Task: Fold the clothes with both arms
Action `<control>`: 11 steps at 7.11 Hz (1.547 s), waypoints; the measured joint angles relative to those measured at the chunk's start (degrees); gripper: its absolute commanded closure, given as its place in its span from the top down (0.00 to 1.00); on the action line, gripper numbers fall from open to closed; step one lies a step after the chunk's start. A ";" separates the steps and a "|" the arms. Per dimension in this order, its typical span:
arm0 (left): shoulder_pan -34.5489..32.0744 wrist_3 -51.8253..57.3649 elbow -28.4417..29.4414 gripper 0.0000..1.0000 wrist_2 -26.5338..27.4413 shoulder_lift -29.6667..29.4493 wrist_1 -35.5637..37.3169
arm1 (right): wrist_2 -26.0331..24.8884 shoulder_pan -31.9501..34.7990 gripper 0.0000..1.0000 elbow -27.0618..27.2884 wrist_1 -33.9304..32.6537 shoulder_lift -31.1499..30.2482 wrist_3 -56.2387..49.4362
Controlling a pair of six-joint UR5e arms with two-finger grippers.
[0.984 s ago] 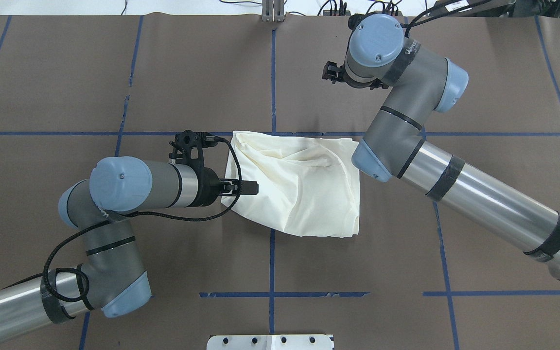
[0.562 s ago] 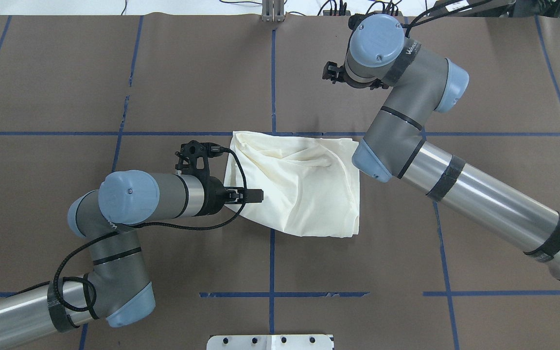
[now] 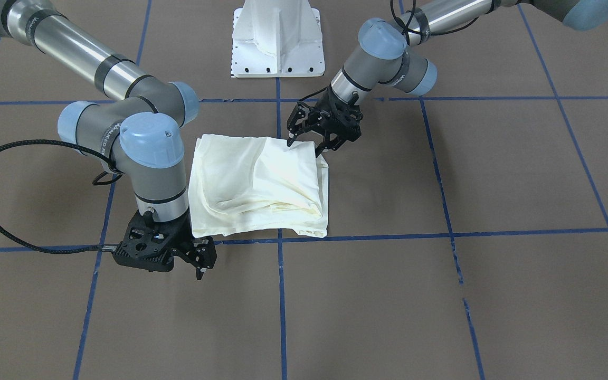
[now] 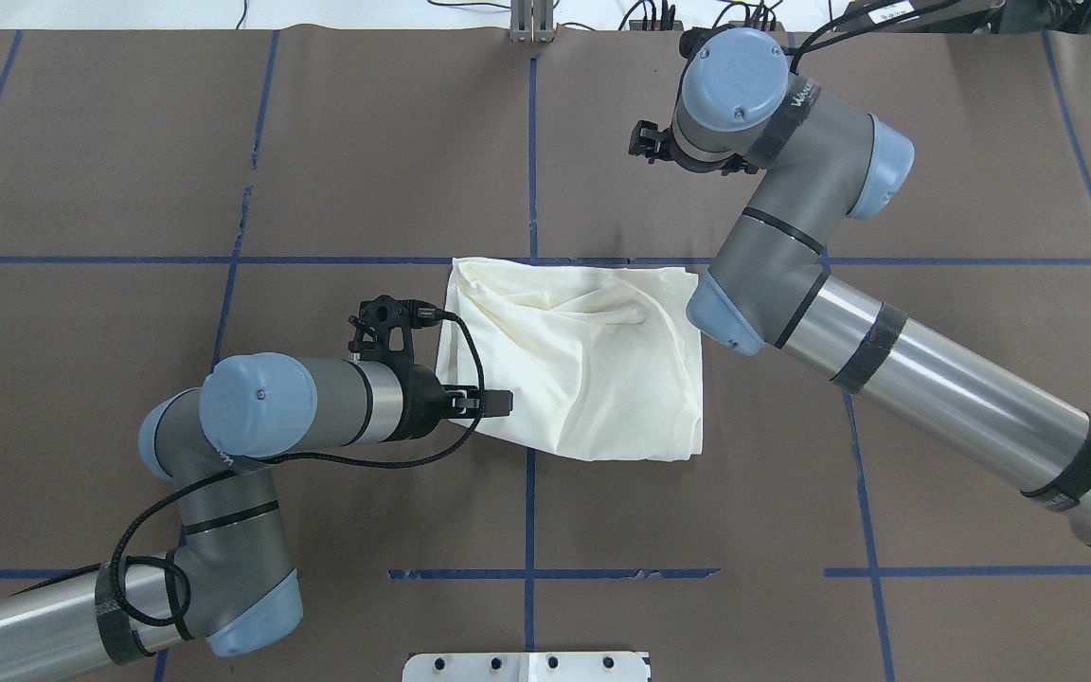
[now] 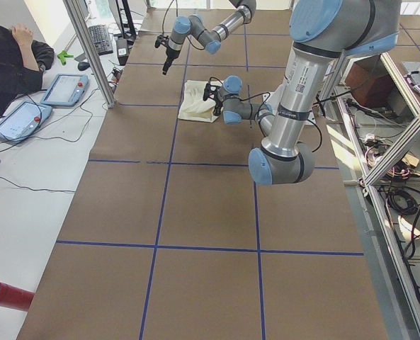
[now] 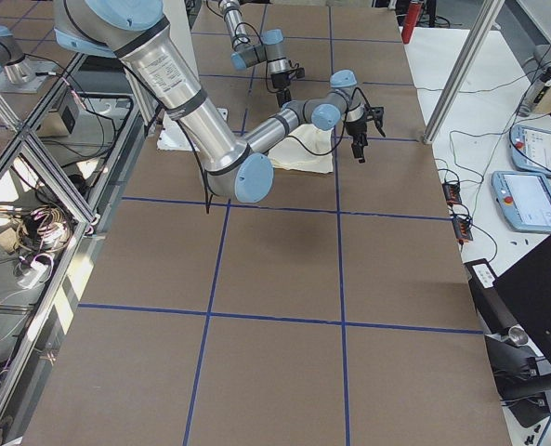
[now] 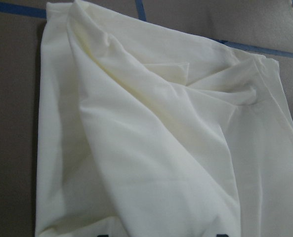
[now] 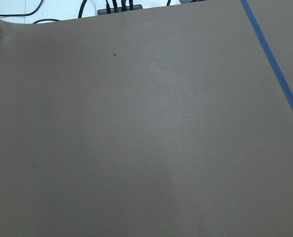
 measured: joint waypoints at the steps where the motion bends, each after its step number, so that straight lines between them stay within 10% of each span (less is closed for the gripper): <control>1: 0.06 0.09 -0.02 0.42 0.00 0.15 -0.02 | -0.01 0.00 1.00 0.00 0.02 0.01 0.01; 11: 0.11 1.01 0.03 0.00 0.00 5.25 -4.97 | -0.09 0.00 1.00 0.00 -0.02 0.01 0.01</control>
